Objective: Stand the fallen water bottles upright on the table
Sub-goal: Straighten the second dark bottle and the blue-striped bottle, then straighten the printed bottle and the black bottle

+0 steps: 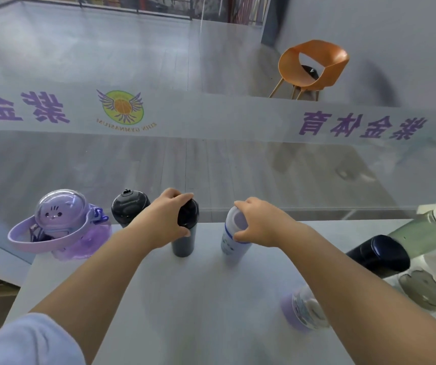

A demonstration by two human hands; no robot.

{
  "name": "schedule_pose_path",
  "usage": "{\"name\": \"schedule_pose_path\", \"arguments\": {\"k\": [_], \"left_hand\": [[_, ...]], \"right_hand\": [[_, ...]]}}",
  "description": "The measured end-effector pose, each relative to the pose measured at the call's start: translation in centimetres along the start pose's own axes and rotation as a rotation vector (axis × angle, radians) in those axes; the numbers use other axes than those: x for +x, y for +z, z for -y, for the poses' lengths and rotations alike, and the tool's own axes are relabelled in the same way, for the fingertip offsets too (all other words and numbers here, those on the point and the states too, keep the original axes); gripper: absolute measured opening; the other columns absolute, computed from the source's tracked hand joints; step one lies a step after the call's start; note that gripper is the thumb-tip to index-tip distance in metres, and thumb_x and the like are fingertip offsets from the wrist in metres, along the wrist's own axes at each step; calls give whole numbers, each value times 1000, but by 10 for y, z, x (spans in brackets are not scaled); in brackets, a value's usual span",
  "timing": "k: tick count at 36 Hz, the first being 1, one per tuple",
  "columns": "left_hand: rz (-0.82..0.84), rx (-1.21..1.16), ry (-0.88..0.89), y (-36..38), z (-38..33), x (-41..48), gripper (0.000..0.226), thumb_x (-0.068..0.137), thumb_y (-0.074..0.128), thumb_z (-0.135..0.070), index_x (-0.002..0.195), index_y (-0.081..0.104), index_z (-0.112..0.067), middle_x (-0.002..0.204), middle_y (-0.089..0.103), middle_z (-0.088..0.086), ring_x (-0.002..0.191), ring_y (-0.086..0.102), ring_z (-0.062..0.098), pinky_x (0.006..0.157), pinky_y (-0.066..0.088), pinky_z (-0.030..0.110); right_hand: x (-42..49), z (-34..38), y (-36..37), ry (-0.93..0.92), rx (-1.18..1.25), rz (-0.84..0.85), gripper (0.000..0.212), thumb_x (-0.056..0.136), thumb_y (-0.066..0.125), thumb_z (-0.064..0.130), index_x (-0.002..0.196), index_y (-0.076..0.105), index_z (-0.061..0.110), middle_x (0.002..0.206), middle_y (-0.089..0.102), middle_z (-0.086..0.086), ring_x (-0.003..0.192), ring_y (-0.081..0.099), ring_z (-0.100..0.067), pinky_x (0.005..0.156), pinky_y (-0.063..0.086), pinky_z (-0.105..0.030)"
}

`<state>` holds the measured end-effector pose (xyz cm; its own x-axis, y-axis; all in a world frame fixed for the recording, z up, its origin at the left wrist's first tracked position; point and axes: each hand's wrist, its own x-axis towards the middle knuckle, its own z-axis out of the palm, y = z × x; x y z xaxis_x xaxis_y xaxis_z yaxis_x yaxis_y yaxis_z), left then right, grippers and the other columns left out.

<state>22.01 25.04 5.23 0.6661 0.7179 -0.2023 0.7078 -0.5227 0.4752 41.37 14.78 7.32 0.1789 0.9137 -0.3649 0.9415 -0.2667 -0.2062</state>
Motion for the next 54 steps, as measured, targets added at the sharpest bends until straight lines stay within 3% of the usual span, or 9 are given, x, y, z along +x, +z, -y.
{"name": "schedule_pose_path", "arguments": {"k": [13, 24, 31, 34, 38, 44, 48, 52, 54], "left_hand": [[-32, -61, 3, 3, 3, 14, 80, 76, 72, -23, 142, 29, -31, 141, 33, -7, 123, 43, 19, 97, 39, 28], [-12, -11, 4, 0, 0, 13, 80, 76, 71, -25, 143, 27, -30, 144, 30, -7, 125, 41, 20, 101, 41, 33], [20, 89, -19, -7, -10, 7, 83, 74, 72, -32, 143, 25, -28, 147, 28, -3, 129, 35, 25, 105, 39, 38], [-27, 123, -29, -12, -18, 0, 75, 76, 70, -36, 140, 31, -28, 143, 34, -3, 125, 39, 25, 102, 42, 39], [-61, 156, -33, -17, -33, -15, 58, 79, 65, -38, 132, 42, -28, 134, 46, -3, 114, 47, 23, 97, 44, 38], [-125, 231, -27, -10, -61, -41, 42, 82, 63, -41, 120, 55, -25, 117, 59, -4, 91, 54, 18, 82, 46, 30], [-123, 212, -5, 3, -81, -56, 38, 82, 62, -42, 117, 56, -29, 114, 60, -8, 89, 53, 15, 80, 45, 27], [-116, 201, 85, 17, -101, -64, 31, 82, 63, -40, 110, 57, -27, 92, 51, -15, 83, 47, 9, 76, 43, 25], [-100, 192, 138, 23, -112, -66, 30, 82, 63, -40, 108, 58, -27, 96, 56, -14, 87, 53, 11, 80, 47, 28]], "right_hand": [[24, -6, -10, 12, 37, -20, 65, 80, 66, 36, 135, 41, 12, 129, 48, -11, 111, 51, -30, 90, 51, -39], [21, -6, -10, 6, 53, 6, 74, 84, 62, 35, 146, 25, 17, 143, 37, -8, 124, 43, -28, 96, 47, -37], [12, -11, -17, -34, 20, -12, 78, 83, 64, 40, 146, 25, 17, 148, 33, -6, 132, 34, -28, 102, 42, -41], [3, -17, -24, -57, 18, -51, 73, 84, 64, 38, 144, 30, 15, 146, 37, -7, 131, 36, -29, 100, 42, -39], [-14, -29, -35, -60, -25, -71, 47, 83, 64, 39, 123, 51, 17, 123, 54, -7, 107, 53, -28, 77, 44, -33], [-57, -54, -48, -55, -53, -80, 61, 86, 62, 41, 138, 40, 19, 138, 50, -6, 123, 49, -26, 98, 44, -40], [-88, -70, -50, -5, -31, -81, 60, 86, 62, 42, 139, 39, 22, 140, 49, -3, 123, 50, -24, 98, 42, -37], [-122, -84, -47, 39, -22, -115, 58, 87, 61, 42, 137, 40, 25, 139, 50, 0, 122, 50, -22, 97, 43, -37], [-137, -91, -45, 84, -28, -133, 56, 86, 61, 43, 136, 42, 25, 137, 52, 0, 119, 51, -22, 95, 44, -37]]}}
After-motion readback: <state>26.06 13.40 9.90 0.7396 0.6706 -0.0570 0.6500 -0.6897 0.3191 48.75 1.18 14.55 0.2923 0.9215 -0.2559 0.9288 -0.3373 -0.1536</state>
